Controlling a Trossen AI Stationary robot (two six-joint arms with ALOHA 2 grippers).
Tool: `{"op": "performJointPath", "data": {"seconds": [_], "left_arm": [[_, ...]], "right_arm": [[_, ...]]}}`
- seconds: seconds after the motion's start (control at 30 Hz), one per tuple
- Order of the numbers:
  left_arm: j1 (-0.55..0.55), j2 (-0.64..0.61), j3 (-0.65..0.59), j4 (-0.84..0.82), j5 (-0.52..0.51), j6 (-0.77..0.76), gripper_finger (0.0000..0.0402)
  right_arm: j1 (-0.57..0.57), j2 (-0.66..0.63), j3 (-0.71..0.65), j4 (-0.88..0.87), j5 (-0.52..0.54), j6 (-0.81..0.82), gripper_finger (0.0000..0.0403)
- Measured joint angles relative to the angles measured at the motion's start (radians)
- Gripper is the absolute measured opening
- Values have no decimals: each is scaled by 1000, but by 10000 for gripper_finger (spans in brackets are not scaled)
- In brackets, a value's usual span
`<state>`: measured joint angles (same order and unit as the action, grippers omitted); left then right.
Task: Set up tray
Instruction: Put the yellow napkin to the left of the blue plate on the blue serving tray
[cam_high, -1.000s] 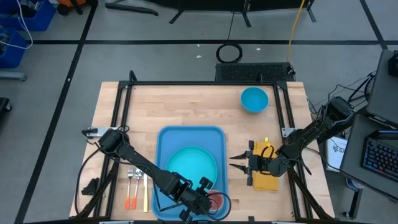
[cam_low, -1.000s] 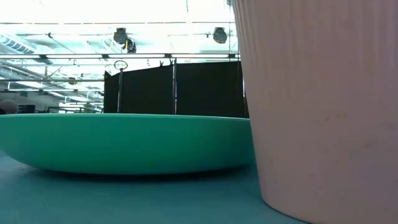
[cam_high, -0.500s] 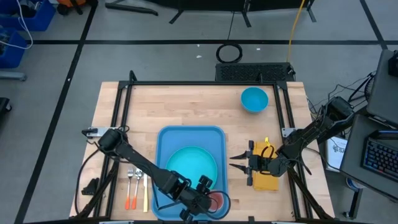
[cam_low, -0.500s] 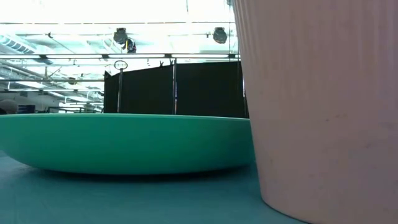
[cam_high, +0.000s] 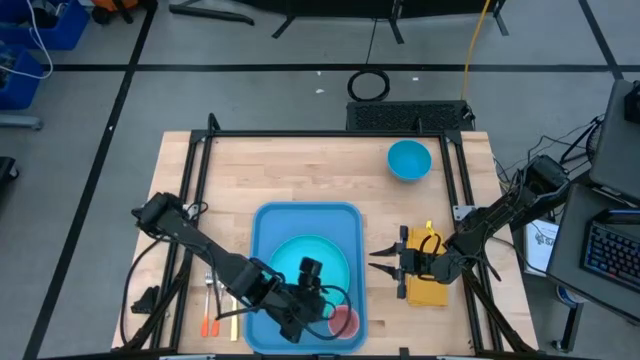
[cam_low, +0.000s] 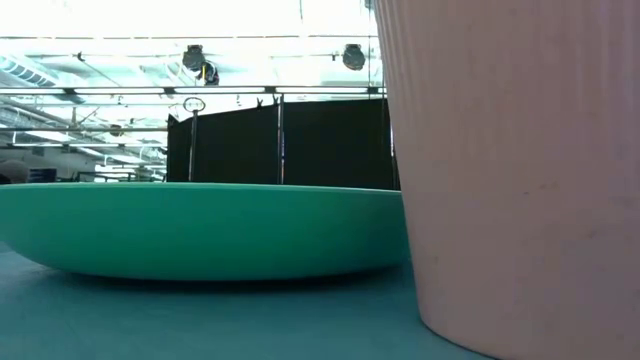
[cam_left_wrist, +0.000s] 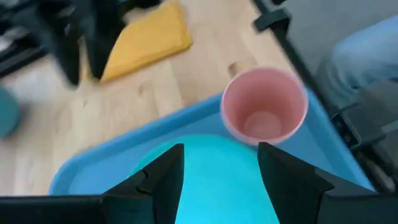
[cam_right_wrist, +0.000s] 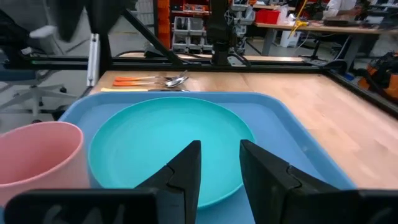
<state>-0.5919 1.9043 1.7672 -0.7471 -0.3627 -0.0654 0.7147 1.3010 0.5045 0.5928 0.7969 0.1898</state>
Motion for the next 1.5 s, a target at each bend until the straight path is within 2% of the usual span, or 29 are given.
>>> {"op": "performJointPath", "data": {"seconds": [0.1,0.27,0.5,0.6,0.73,0.9,1.03,1.13,1.3,1.4,1.5], "left_arm": [[-7,-15,0,-61,-17,-55,209],[-28,-21,-5,-118,-29,-130,209],[-101,-21,-79,-86,-229,-186,207],[-123,-34,-142,-58,-295,-244,189],[-147,-84,-275,71,-304,-298,149],[-177,-234,-526,384,-319,-309,111],[-195,-386,-734,651,-319,-250,99],[-204,-487,-880,881,-315,-177,105],[-203,-613,-1080,1186,-244,-57,135],[-189,-672,-1162,1274,-250,-17,153],[-166,-717,-1211,1327,-250,5,167]], "right_arm": [[0,0,0,0,-49,8,100],[-7,0,0,1,-40,33,100],[-7,0,0,0,-40,54,100],[-7,0,0,-7,-40,57,100],[-7,0,0,-10,-40,64,100],[-8,0,0,-14,-40,101,100],[-24,0,0,-29,-40,156,101],[-49,0,18,-97,-44,205,110],[-118,0,116,-369,-79,292,134],[-170,0,203,-555,-113,343,150],[-233,0,306,-796,-191,430,164]]}}
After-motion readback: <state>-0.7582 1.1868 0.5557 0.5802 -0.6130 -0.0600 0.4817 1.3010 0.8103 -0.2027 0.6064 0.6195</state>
